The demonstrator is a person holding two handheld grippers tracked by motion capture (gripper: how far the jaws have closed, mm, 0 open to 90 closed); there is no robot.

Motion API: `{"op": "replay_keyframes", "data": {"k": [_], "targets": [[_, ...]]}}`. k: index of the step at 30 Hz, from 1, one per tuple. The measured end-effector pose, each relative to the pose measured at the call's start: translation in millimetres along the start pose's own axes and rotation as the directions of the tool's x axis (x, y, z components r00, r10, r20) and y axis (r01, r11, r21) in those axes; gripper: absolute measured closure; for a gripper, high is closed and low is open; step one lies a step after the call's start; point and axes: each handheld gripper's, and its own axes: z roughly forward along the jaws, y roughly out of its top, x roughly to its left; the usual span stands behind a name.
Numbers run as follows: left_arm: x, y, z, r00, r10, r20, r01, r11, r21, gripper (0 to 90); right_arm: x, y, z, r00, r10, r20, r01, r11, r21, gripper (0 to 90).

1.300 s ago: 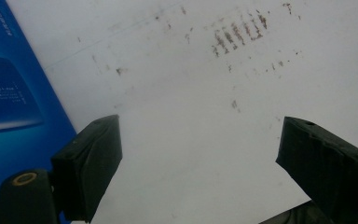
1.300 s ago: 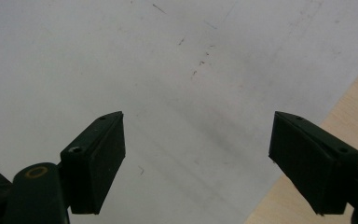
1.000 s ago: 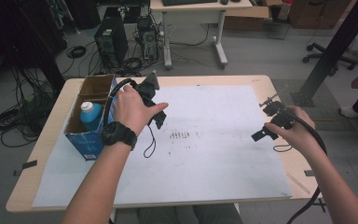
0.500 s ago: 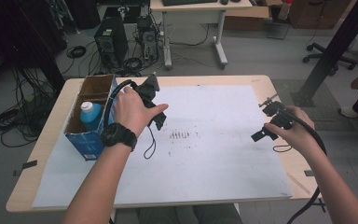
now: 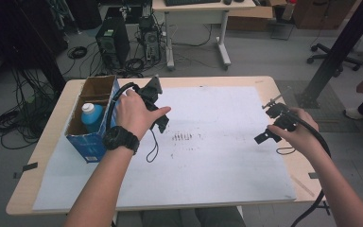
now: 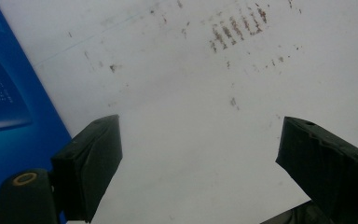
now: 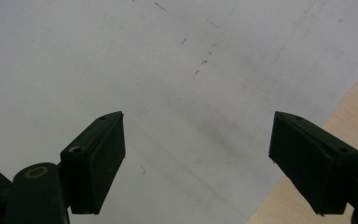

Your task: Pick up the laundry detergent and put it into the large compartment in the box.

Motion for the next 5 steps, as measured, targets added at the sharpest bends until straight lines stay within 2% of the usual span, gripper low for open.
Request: {"op": "replay_keyframes", "data": {"k": [5], "targets": [[0.3,-0.5,0.5,1.0000,0.000,0.005,0.000,1.0000,-0.005,14.1,0.0,-0.6,-1.0,1.0000,0.004,0.000,-0.004,1.000,-0.004,18.5]]}}
